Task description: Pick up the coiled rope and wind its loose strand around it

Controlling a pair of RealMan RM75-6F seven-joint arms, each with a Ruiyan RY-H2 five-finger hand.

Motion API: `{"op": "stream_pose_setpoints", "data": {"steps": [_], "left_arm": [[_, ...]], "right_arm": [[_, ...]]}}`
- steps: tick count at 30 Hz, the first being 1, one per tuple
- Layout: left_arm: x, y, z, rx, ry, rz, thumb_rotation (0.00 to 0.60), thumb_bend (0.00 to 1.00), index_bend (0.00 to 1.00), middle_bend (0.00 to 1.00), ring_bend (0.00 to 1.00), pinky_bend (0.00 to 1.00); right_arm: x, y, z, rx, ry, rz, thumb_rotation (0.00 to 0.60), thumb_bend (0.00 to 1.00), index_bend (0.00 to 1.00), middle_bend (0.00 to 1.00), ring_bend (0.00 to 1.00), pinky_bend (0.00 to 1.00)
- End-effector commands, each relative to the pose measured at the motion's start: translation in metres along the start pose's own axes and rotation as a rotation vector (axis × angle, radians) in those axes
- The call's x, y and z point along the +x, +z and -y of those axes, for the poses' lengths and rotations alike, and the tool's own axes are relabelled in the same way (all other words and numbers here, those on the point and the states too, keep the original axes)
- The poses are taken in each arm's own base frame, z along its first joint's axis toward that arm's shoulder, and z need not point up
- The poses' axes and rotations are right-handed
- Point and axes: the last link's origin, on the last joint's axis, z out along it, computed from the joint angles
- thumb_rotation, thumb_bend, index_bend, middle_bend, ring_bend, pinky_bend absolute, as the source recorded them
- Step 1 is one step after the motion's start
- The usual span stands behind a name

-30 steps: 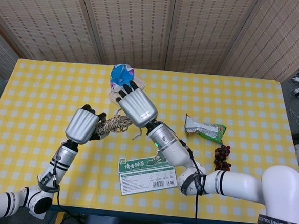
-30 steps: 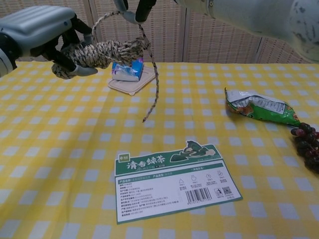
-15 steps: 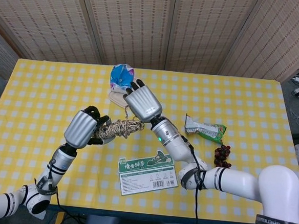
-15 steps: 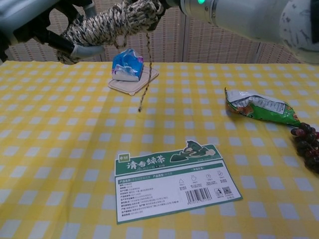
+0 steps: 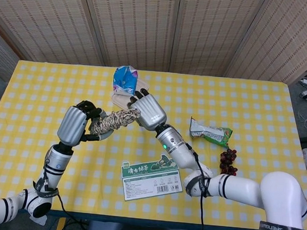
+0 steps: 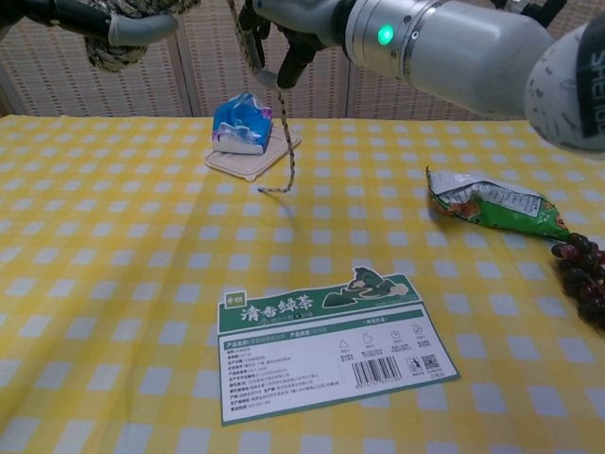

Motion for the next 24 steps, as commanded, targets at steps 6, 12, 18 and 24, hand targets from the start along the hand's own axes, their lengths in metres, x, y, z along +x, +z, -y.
{"op": "stream_pose_setpoints", "data": {"steps": [6, 12, 18, 24], "left_arm": [[0.006, 0.008, 0.004, 0.071, -0.068, -0.011, 0.508, 0.23, 0.75, 0.87, 0.67, 0.42], [0.007, 0.013, 0.001, 0.094, -0.111, -0.001, 0.509, 0.23, 0.75, 0.87, 0.67, 0.42], [0.006, 0.014, 0.004, 0.099, -0.087, 0.002, 0.522, 0.23, 0.75, 0.87, 0.67, 0.42], [0.005, 0.012, 0.008, 0.103, -0.066, 0.002, 0.528, 0.23, 0.75, 0.87, 0.67, 0.42]], "right_arm": [[-0.009, -0.003, 0.006, 0.015, 0.006, 0.018, 0.6, 0.41, 0.66, 0.4, 0.24, 0.22], [-0.014, -0.002, 0.015, 0.031, 0.025, 0.025, 0.6, 0.41, 0.66, 0.4, 0.24, 0.22], [-0.014, -0.003, 0.019, 0.044, 0.041, 0.025, 0.6, 0.4, 0.66, 0.39, 0.24, 0.22], [-0.012, -0.009, 0.015, 0.04, 0.069, 0.041, 0.6, 0.32, 0.37, 0.3, 0.23, 0.22]]}}
